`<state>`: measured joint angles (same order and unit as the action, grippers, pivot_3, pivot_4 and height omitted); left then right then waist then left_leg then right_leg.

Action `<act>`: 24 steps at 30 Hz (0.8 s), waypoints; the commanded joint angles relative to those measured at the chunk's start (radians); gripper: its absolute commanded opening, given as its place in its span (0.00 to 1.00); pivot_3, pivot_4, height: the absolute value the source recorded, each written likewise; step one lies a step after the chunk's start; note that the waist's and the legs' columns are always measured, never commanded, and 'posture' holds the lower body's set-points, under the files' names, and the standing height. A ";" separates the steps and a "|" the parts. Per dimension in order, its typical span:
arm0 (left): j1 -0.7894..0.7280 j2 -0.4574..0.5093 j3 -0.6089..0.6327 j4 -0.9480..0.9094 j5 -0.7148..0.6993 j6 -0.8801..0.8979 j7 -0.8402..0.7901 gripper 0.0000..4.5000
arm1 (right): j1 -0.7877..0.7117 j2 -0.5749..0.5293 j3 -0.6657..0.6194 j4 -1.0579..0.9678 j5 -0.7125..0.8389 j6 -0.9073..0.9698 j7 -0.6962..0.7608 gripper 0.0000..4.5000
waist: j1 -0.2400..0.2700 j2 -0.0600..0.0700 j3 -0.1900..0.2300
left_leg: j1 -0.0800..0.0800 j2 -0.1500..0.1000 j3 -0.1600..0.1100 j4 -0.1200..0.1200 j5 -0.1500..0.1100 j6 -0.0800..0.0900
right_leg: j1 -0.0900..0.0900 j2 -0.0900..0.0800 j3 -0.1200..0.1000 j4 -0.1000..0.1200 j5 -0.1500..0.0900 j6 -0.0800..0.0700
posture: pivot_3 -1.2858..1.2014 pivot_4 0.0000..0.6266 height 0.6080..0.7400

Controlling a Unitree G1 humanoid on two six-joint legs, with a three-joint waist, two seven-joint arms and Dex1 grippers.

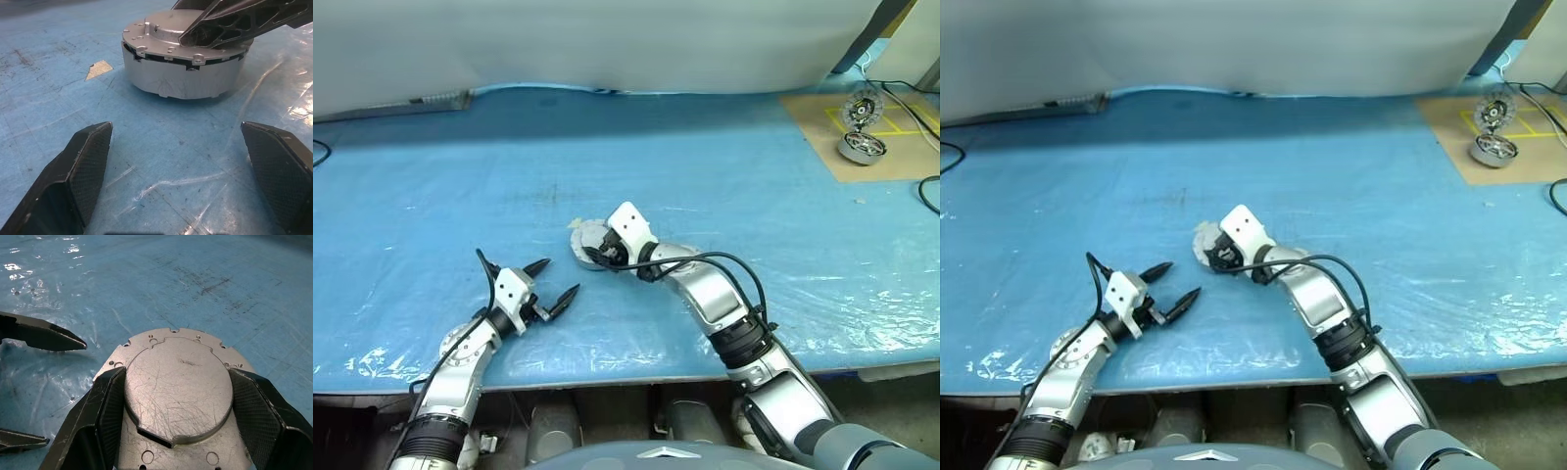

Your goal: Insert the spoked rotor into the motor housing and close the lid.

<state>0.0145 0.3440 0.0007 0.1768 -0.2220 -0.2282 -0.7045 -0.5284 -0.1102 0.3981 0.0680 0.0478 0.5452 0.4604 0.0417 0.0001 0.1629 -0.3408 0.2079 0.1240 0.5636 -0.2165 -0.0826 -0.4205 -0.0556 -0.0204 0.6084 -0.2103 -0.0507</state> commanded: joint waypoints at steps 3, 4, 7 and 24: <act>0.013 -0.006 -0.018 -0.089 0.008 0.065 0.029 1.00 | 0.007 0.026 0.028 -0.048 -0.032 0.037 -0.015 0.66 | -0.001 0.000 0.000 | 0.000 0.000 0.000 0.000 0.000 0.000 | 0.000 0.000 0.000 0.000 0.000 0.000 | 0.52 0.24 1.00; 0.016 -0.005 -0.019 -0.099 0.009 0.073 0.032 1.00 | 0.007 0.029 0.035 -0.047 -0.041 0.054 -0.021 0.66 | -0.002 0.000 0.000 | 0.000 0.000 0.000 0.000 0.000 0.000 | 0.000 0.000 0.000 0.000 0.000 0.000 | 0.52 0.24 1.00; 0.022 -0.004 -0.023 -0.135 0.009 0.101 0.043 1.00 | 0.009 0.041 0.042 -0.047 -0.053 0.070 -0.025 0.66 | -0.004 0.000 0.000 | 0.000 0.000 0.000 -0.001 0.000 0.000 | -0.001 0.000 0.000 -0.001 0.000 0.000 | 0.52 0.24 1.00; -0.001 0.006 -0.032 -0.301 -0.001 0.269 0.083 1.00 | 0.008 0.035 0.037 -0.001 -0.110 0.127 -0.049 0.66 | -0.004 0.000 0.000 | 0.000 0.000 0.000 -0.001 0.000 0.000 | -0.001 0.000 0.000 0.000 0.000 0.000 | 0.52 0.24 1.00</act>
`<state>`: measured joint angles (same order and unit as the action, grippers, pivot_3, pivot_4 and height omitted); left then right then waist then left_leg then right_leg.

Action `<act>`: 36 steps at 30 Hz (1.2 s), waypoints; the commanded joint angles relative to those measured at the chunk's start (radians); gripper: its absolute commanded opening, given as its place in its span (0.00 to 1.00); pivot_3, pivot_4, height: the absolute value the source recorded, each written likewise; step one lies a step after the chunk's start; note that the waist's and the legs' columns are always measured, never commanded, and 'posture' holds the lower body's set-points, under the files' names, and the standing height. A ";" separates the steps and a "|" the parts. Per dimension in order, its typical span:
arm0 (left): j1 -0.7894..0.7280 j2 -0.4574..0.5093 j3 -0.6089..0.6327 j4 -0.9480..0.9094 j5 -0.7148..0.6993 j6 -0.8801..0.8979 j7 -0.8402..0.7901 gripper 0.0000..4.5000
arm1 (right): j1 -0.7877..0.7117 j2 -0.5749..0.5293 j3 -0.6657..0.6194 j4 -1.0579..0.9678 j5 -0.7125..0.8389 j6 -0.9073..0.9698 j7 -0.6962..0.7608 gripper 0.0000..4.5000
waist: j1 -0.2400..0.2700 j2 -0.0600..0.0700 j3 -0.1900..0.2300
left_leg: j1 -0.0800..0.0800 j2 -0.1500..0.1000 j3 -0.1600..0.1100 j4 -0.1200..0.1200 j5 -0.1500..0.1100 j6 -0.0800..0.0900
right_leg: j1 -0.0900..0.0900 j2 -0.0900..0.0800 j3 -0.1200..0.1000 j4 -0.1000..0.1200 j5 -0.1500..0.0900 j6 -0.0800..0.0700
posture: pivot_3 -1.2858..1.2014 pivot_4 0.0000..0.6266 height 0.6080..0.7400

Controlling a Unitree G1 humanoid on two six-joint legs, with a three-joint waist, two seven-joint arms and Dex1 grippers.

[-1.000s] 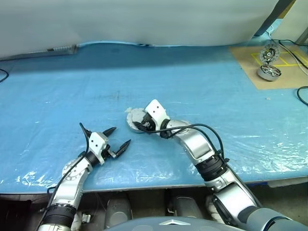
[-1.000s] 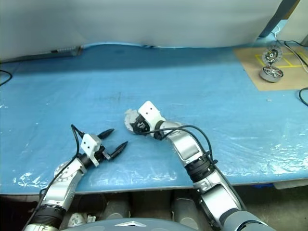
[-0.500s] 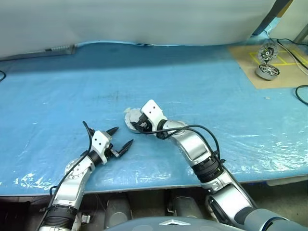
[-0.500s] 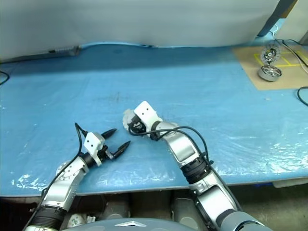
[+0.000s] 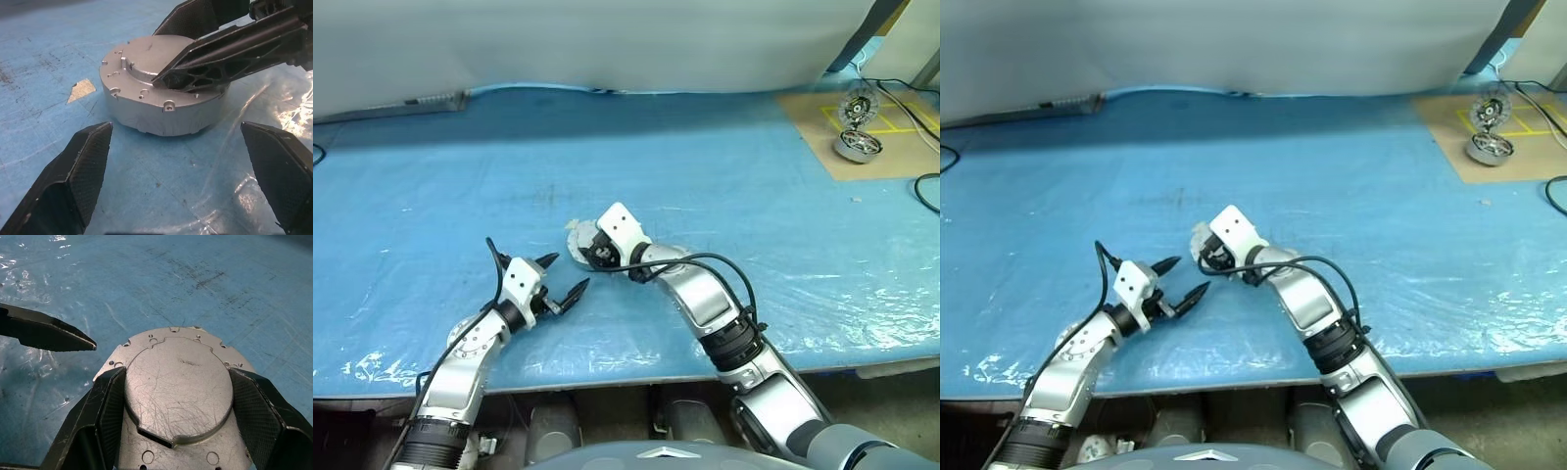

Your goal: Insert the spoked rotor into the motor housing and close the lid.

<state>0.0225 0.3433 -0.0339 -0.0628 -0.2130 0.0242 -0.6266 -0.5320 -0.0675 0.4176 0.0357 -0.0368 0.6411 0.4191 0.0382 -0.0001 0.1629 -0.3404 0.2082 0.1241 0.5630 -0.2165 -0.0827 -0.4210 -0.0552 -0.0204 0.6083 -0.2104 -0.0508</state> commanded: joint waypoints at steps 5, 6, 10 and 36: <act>-0.063 0.021 0.048 -0.096 -0.052 0.103 0.019 1.00 | 0.018 -0.016 0.005 0.026 -0.010 0.036 0.010 0.66 | 0.000 0.000 0.000 | 0.000 0.000 0.000 0.000 0.000 0.000 | 0.000 0.000 0.000 0.000 0.000 0.000 | 0.52 0.24 1.00; -0.078 0.025 0.060 -0.094 -0.066 0.119 0.018 1.00 | 0.018 -0.016 -0.004 0.026 -0.006 0.037 0.011 0.66 | 0.000 0.000 0.000 | 0.000 0.000 0.000 0.000 0.000 0.000 | 0.000 0.000 0.000 0.000 0.000 0.000 | 0.52 0.24 1.00; -0.146 0.066 0.095 -0.069 -0.100 0.217 0.011 0.86 | 0.015 -0.025 -0.018 0.038 -0.006 0.029 0.019 0.66 | 0.002 0.000 0.000 | 0.000 0.000 0.000 0.000 0.000 0.000 | 0.000 0.000 0.000 0.000 0.000 0.000 | 0.52 0.24 1.00; -0.696 0.154 0.088 0.468 -0.243 0.763 -0.289 0.01 | 0.067 0.003 -0.017 0.068 -0.014 -0.011 -0.004 0.66 | 0.002 0.000 0.000 | 0.002 -0.001 0.000 0.000 0.000 -0.001 | 0.002 0.000 0.000 0.001 0.000 0.000 | 0.52 0.24 1.00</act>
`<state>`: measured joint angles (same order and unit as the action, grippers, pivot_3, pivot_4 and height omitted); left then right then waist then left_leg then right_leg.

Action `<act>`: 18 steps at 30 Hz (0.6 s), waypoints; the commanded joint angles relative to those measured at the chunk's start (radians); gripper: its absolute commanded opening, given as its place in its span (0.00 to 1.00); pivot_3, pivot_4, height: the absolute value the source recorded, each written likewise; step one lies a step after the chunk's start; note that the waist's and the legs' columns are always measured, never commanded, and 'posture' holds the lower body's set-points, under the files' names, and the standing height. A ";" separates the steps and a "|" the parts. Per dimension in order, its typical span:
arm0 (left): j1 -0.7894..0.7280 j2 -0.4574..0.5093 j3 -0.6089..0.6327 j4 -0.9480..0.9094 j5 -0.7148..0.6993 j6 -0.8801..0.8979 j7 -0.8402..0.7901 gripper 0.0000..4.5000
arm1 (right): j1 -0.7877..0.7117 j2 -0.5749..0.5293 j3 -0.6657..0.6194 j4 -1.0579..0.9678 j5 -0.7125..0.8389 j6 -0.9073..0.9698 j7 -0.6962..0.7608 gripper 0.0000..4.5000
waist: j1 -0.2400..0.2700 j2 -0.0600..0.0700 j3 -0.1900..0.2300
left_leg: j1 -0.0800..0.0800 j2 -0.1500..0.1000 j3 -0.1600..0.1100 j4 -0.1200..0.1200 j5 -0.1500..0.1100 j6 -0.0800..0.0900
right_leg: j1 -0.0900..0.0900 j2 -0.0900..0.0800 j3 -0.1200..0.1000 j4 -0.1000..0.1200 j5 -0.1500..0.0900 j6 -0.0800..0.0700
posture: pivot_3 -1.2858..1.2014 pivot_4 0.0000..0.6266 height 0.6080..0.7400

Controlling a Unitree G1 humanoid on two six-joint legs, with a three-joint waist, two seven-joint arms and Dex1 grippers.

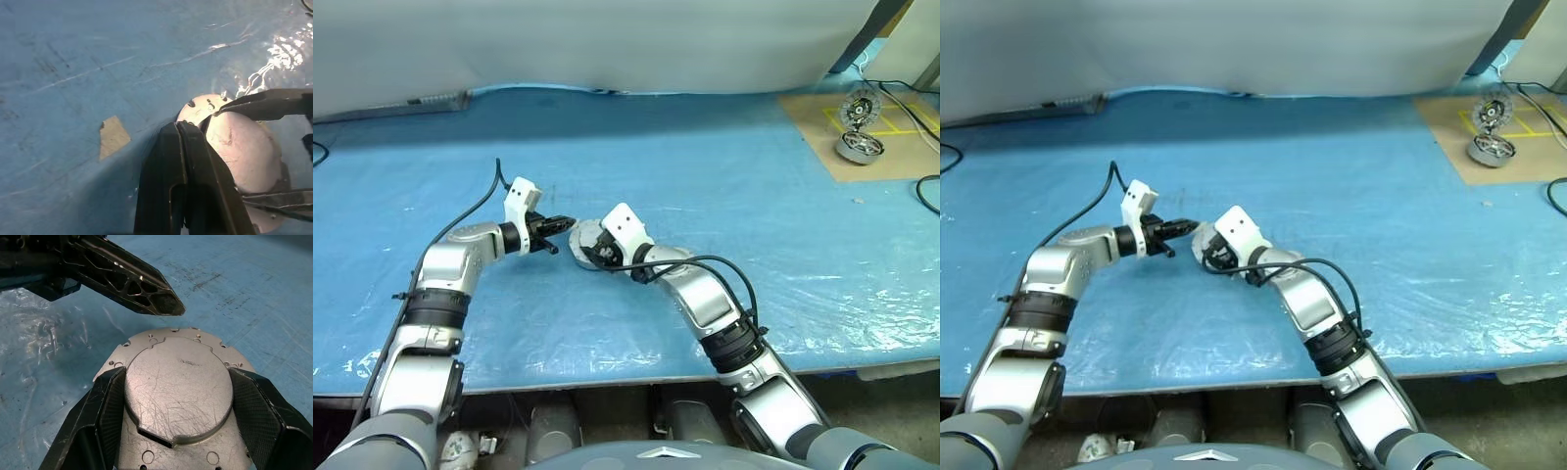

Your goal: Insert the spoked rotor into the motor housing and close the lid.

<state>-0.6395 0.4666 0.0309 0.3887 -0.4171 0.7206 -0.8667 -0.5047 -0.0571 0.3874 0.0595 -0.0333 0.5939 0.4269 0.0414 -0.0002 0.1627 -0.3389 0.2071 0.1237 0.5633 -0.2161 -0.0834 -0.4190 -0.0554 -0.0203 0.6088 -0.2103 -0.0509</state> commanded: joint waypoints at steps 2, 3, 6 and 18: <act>-0.045 0.043 0.019 0.027 -0.042 0.093 -0.070 0.01 | 0.040 -0.002 0.012 0.046 -0.018 0.035 -0.017 0.66 | -0.001 0.000 0.000 | 0.000 0.000 0.000 -0.001 0.000 0.000 | 0.000 0.000 0.000 -0.001 0.000 0.000 | 0.52 0.24 1.00; -0.047 0.046 0.013 0.029 -0.040 0.099 -0.079 0.01 | 0.039 0.001 0.011 0.048 -0.018 0.034 -0.020 0.66 | -0.001 0.000 0.000 | 0.000 0.000 0.000 -0.001 0.000 0.000 | 0.000 0.000 0.000 -0.001 0.000 0.000 | 0.52 0.24 1.00; -0.050 0.050 -0.008 0.035 -0.028 0.098 -0.104 0.01 | 0.034 0.008 0.009 0.057 -0.019 0.030 -0.026 0.66 | 0.000 0.000 0.000 | 0.000 0.000 0.000 -0.001 0.000 0.000 | 0.000 0.000 0.000 -0.001 0.000 0.000 | 0.52 0.24 1.00; 0.006 0.012 -0.083 -0.008 0.029 0.065 -0.092 0.01 | 0.034 0.010 0.009 0.062 -0.022 0.025 -0.031 0.66 | 0.000 0.000 0.000 | 0.003 0.000 0.000 -0.001 0.000 0.000 | 0.003 0.000 0.000 -0.001 0.000 0.000 | 0.52 0.24 1.00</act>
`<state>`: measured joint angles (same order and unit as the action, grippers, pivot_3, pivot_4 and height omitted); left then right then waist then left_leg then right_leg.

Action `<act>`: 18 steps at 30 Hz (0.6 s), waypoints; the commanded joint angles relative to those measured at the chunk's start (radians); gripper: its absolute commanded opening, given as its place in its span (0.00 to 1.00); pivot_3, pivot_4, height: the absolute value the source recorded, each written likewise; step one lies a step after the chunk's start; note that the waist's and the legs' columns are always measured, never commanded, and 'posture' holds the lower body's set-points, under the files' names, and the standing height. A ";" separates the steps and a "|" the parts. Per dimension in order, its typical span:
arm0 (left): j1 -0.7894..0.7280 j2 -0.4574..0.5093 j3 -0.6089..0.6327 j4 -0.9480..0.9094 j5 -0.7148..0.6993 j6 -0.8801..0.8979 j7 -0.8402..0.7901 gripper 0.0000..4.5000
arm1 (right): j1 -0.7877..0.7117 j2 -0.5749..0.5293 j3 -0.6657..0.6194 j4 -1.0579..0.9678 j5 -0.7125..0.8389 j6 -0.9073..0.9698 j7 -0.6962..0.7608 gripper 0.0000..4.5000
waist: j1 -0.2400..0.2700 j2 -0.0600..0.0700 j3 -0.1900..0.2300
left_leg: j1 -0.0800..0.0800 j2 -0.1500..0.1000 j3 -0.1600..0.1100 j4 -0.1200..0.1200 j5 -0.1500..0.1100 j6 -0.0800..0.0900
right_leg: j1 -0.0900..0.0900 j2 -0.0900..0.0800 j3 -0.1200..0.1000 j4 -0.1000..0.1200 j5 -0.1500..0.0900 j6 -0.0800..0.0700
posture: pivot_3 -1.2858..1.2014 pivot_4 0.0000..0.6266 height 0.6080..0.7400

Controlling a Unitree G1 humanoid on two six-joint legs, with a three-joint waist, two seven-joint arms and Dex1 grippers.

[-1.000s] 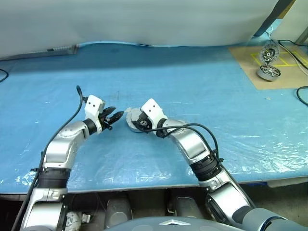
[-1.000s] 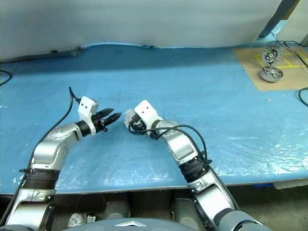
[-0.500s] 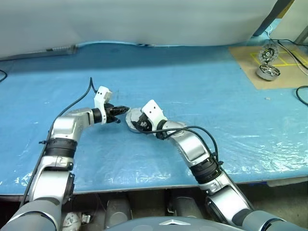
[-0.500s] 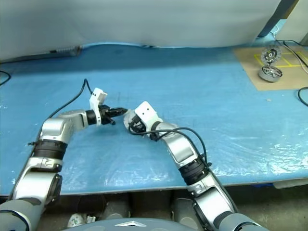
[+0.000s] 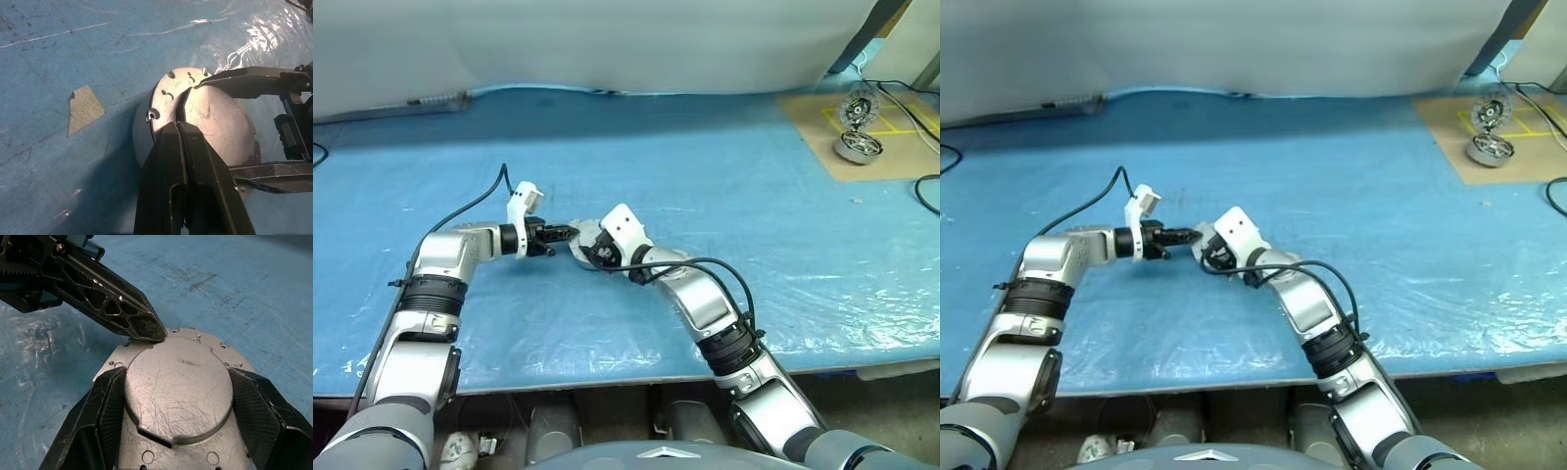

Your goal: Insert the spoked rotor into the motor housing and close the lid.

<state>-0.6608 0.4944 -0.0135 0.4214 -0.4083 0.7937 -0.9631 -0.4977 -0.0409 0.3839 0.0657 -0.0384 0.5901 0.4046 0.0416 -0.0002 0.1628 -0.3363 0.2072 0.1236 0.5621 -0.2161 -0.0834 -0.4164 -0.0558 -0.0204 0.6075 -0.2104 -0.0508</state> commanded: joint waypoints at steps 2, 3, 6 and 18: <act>0.041 -0.026 -0.042 -0.056 0.023 -0.007 0.015 0.01 | 0.027 -0.007 0.013 0.055 -0.018 0.027 -0.008 0.66 | 0.000 0.000 0.000 | 0.002 0.000 0.000 0.000 0.000 0.000 | 0.002 0.000 0.000 -0.001 0.000 0.000 | 0.52 0.24 1.00; 0.050 -0.030 -0.049 -0.071 0.027 -0.004 0.016 0.01 | 0.025 -0.007 0.014 0.056 -0.017 0.026 -0.006 0.66 | 0.000 0.000 0.000 | 0.002 0.000 0.000 -0.001 0.000 0.000 | 0.003 0.000 0.000 -0.001 0.000 0.000 | 0.52 0.24 1.00; 0.073 -0.038 -0.058 -0.102 0.032 0.005 0.025 0.01 | 0.025 -0.007 0.014 0.058 -0.010 0.017 0.002 0.66 | 0.001 0.000 0.000 | 0.004 0.000 0.000 -0.001 0.000 0.000 | 0.005 -0.001 0.000 -0.001 -0.001 0.001 | 0.52 0.24 1.00; 0.117 -0.032 -0.114 -0.174 0.068 0.020 0.025 0.01 | 0.038 -0.008 0.014 0.055 -0.013 0.014 -0.001 0.66 | 0.002 0.002 -0.001 | 0.005 0.000 0.000 -0.002 0.000 0.000 | 0.007 -0.002 -0.001 -0.003 -0.005 0.008 | 0.52 0.24 1.00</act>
<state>-0.5720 0.4878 -0.0462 0.2471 -0.3565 0.7935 -0.9298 -0.4882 -0.0483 0.3832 0.0656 -0.0396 0.5787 0.4076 0.0436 0.0015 0.1620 -0.3309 0.2067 0.1237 0.5598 -0.2163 -0.0832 -0.4094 -0.0580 -0.0211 0.6043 -0.2155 -0.0428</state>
